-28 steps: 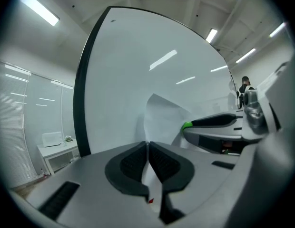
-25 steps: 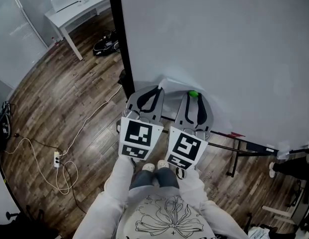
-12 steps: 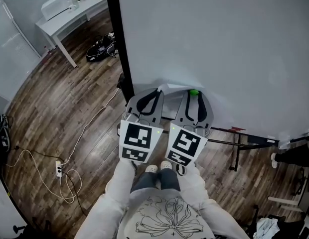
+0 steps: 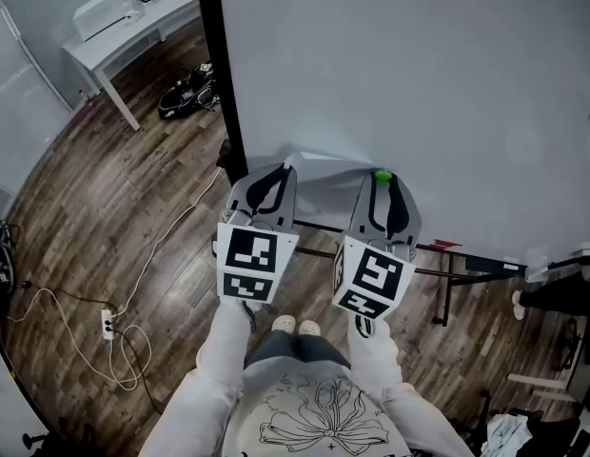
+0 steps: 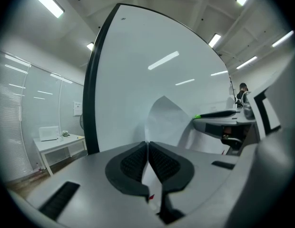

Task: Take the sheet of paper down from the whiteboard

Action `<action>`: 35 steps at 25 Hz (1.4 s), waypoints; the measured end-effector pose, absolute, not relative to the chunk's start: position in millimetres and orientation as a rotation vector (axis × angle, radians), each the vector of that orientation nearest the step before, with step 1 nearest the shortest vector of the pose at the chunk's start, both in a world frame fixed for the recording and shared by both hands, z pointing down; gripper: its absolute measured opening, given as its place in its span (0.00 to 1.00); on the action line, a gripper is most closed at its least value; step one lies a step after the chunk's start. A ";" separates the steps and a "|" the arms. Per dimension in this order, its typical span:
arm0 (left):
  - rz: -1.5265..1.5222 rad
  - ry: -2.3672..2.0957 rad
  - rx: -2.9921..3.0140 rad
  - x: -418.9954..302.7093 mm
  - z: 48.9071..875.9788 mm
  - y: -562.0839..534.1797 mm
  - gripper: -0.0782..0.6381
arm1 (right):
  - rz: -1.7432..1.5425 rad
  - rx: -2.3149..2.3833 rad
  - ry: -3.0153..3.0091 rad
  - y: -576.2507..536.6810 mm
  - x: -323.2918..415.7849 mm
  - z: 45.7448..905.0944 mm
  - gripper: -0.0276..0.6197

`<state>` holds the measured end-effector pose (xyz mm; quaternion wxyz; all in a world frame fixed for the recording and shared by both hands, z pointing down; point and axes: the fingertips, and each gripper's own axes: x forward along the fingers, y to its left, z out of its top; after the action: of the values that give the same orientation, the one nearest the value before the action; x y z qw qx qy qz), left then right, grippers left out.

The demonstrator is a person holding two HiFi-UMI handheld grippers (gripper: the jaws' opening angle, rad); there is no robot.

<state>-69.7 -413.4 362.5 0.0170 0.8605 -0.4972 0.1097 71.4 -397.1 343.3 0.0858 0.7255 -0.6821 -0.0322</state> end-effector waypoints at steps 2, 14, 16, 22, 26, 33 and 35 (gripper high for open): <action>0.349 -1.565 2.671 -71.6 359.9 -412.4 0.13 | -0.097 2.178 -2.023 -395.9 81.7 339.5 0.23; 0.409 -1.654 2.608 -85.0 361.8 -392.1 0.13 | -0.068 2.173 -2.019 -395.9 110.2 336.1 0.23; 0.409 -1.668 2.603 -87.7 360.0 -387.9 0.13 | -0.063 2.168 -2.036 -395.2 110.0 336.0 0.23; 0.418 -1.680 2.606 -91.8 356.3 -374.5 0.13 | -0.051 2.167 -2.113 -382.9 106.0 332.0 0.30; 0.368 -1.677 2.600 -94.0 350.4 -356.9 0.13 | -0.035 2.166 -2.163 -368.5 104.8 324.8 0.26; 0.288 -1.767 2.552 -105.5 335.8 -330.6 0.13 | -0.033 2.148 -2.252 -351.1 98.1 306.0 0.11; 0.263 -1.788 2.538 -109.1 333.0 -323.5 0.13 | -0.034 2.129 -2.274 -347.5 94.5 303.3 0.11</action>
<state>-109.1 -323.5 333.0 0.0132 0.8145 -0.5738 0.0845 94.5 -347.5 303.3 0.0131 0.6834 -0.7299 -0.0108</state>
